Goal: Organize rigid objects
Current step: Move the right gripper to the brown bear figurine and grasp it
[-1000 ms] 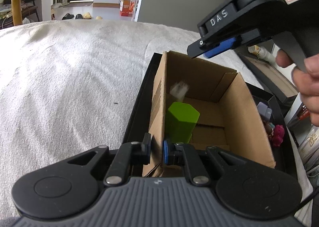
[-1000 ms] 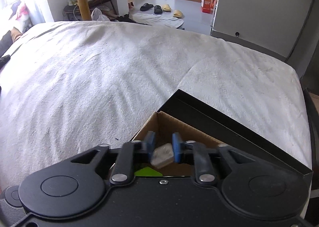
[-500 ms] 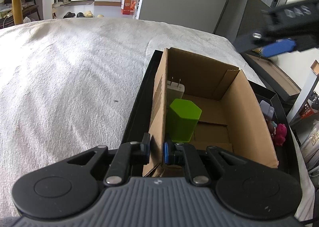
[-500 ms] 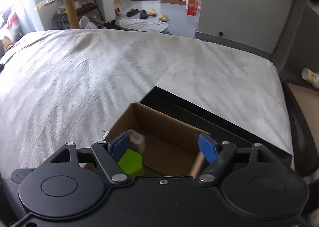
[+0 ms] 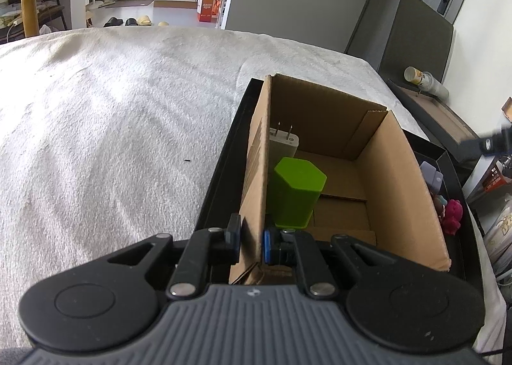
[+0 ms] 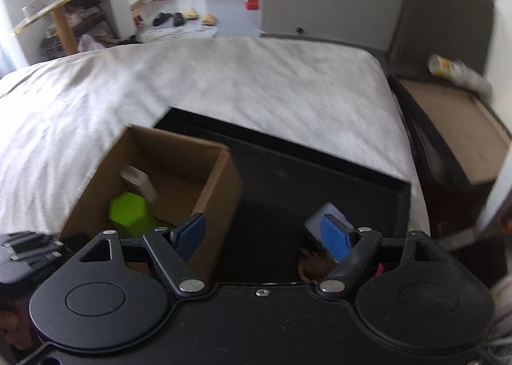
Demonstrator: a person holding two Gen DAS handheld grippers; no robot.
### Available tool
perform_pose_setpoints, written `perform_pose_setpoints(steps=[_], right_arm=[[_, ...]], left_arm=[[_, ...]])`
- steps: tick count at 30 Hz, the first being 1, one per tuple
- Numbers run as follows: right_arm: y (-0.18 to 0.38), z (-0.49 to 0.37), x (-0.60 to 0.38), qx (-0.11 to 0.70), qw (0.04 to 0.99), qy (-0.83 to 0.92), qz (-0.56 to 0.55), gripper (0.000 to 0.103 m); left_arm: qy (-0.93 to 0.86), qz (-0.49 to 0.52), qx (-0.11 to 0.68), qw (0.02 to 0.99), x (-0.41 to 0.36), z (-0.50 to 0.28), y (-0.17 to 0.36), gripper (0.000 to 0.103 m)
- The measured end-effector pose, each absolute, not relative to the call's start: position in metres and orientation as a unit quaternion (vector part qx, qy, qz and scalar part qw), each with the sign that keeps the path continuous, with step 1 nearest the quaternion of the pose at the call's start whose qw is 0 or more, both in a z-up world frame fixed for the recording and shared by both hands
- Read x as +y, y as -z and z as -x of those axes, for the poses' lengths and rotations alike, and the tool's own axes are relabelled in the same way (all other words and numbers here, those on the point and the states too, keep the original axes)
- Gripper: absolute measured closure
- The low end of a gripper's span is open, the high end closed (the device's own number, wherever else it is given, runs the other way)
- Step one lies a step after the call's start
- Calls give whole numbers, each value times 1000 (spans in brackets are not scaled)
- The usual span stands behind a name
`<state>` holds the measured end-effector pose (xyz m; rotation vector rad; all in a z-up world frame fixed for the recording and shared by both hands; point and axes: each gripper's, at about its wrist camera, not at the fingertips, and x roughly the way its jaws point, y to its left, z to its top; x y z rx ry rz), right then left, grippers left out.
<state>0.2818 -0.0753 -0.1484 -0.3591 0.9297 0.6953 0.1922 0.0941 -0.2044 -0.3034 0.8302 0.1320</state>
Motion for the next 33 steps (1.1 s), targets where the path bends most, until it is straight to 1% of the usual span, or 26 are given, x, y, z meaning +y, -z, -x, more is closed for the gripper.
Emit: perform_pose_setpoints(steps=[5,13,18,22,24,33], right_arm=[[171,-291,-101,453,825,-297,158,26],[189,-304,-132,467,836,-261,124,26],[202,-311,-145,479,833,-256,105,34],[210,-316,-150,483,833,-254,92,34],[212,-318,-151,486,831,-256,86,37],[220,-319,-142,486,827,-272,74,40]], left_arm=[[-65,142,402,902,93,-192,205,91],[-66,148,403,901,95,-193,205,91],[-67,152,405,899,95,-193,204,91],[-68,148,405,900,93,-194,204,91],[-69,145,405,900,92,-194,203,91],[-71,141,406,900,92,-194,203,91]])
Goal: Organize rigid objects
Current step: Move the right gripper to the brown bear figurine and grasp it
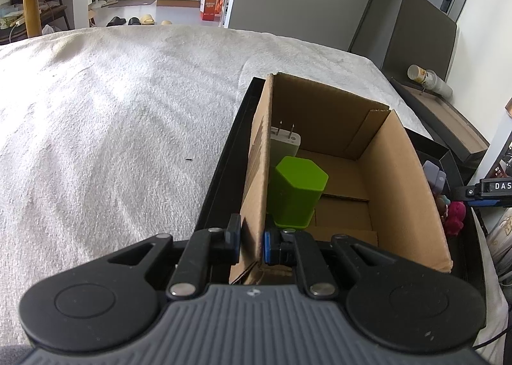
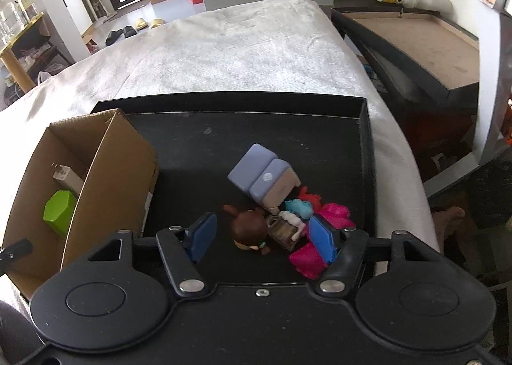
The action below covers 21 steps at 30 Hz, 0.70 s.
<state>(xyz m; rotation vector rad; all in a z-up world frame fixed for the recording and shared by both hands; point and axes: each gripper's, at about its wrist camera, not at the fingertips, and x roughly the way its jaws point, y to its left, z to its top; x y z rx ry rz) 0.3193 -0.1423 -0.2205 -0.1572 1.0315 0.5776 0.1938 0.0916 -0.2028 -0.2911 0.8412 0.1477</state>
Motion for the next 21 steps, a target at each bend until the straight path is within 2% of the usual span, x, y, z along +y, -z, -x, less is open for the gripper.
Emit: perform_pose_setpoints(steps=[2,9,17,21], right_arm=[[224,-318,-140,486,826,-274,77,42],[238,-318,-134,498,818,-276,80,61],[246,-318,-122,502,814,-276,97,63],[250,-317,-116,504,810,-280,107,72]], left_arm=[[-71,141,406,900,92,-194,203,91],[-69,141,407,900,92,-194,203,91],[-67,141,407,900,92,-194,205,91],[-66,143,408,899,92,-194,205,91]])
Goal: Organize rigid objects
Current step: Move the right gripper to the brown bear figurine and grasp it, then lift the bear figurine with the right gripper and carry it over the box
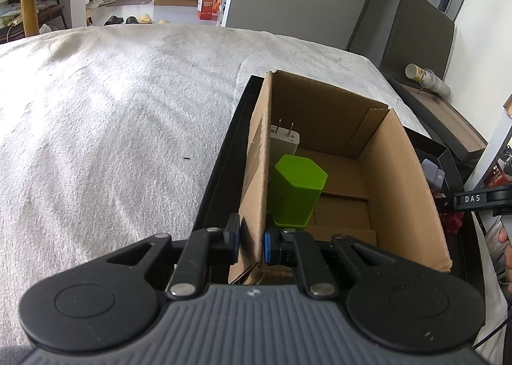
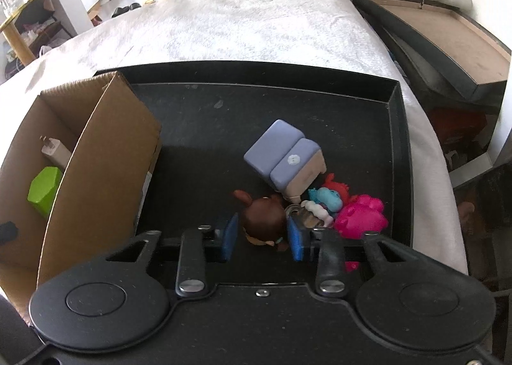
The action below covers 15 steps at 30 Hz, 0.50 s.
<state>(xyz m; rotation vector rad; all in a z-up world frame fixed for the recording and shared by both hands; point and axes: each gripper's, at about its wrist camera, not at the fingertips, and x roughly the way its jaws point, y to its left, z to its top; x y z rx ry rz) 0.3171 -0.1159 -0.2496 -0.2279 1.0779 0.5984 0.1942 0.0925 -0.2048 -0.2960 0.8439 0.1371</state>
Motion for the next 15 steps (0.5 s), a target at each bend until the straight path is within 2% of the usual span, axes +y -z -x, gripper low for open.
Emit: perform_pose_setpoints(steps=[15], right_arm=[[219,-299,-111,511,810,-270,99,73]], left_arm=[[-66,154,410,896,95,-195,205,91]])
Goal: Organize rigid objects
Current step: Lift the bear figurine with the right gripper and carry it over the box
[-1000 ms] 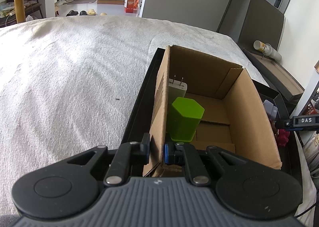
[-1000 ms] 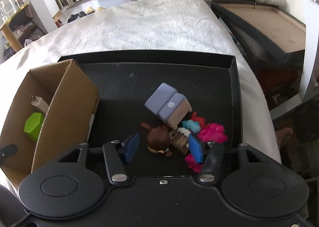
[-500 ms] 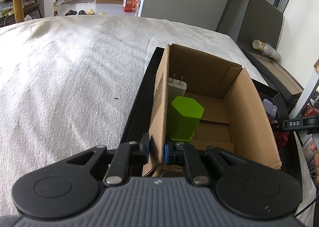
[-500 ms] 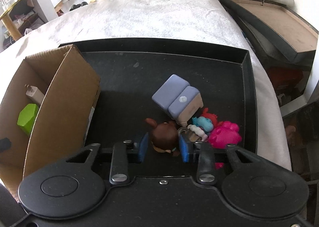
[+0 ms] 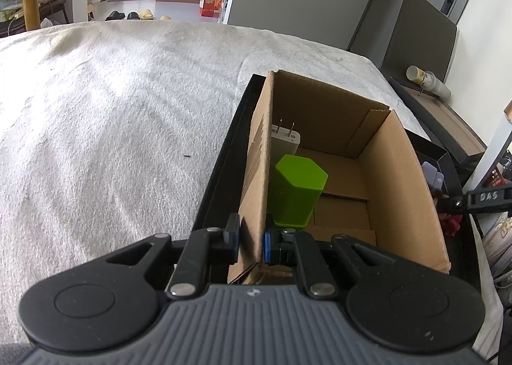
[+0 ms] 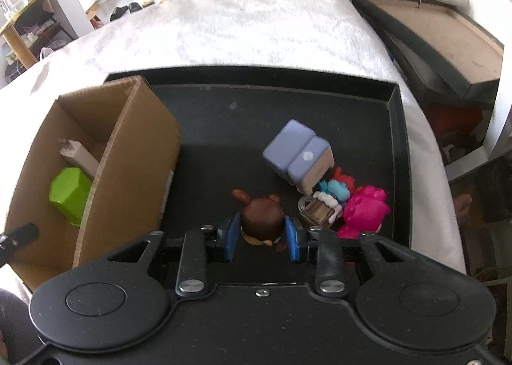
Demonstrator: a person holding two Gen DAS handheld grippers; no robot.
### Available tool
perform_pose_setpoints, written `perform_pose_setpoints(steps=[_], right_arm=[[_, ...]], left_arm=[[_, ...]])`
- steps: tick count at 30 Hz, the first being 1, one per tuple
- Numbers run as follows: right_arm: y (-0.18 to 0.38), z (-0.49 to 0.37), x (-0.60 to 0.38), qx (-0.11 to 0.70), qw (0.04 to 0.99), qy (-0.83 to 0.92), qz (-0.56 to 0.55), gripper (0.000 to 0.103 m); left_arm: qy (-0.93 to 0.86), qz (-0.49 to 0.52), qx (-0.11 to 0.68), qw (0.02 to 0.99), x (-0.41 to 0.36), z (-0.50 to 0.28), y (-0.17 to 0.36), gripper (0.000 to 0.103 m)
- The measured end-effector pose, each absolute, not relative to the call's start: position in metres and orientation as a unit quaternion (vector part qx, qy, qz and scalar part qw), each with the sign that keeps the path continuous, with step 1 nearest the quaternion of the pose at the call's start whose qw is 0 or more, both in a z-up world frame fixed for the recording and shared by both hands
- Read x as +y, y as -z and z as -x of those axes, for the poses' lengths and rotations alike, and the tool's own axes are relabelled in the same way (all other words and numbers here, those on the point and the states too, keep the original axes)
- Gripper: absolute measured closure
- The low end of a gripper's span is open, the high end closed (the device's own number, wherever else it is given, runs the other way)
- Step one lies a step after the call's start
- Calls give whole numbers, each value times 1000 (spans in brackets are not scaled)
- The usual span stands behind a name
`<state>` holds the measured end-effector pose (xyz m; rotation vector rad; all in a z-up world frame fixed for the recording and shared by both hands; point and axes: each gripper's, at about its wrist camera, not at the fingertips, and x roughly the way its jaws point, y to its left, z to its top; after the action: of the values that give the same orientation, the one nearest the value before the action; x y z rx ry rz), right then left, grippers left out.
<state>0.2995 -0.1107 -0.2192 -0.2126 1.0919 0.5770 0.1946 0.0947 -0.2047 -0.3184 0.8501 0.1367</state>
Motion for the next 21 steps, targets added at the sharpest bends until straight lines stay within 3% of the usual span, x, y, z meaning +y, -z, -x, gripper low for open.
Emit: perform_pose_setpoints(steps=[21], right_arm=[[153,-274,-93,477,832,-272,81,73]], left_arm=[[-63,162,410,895,98,-193,205,91]])
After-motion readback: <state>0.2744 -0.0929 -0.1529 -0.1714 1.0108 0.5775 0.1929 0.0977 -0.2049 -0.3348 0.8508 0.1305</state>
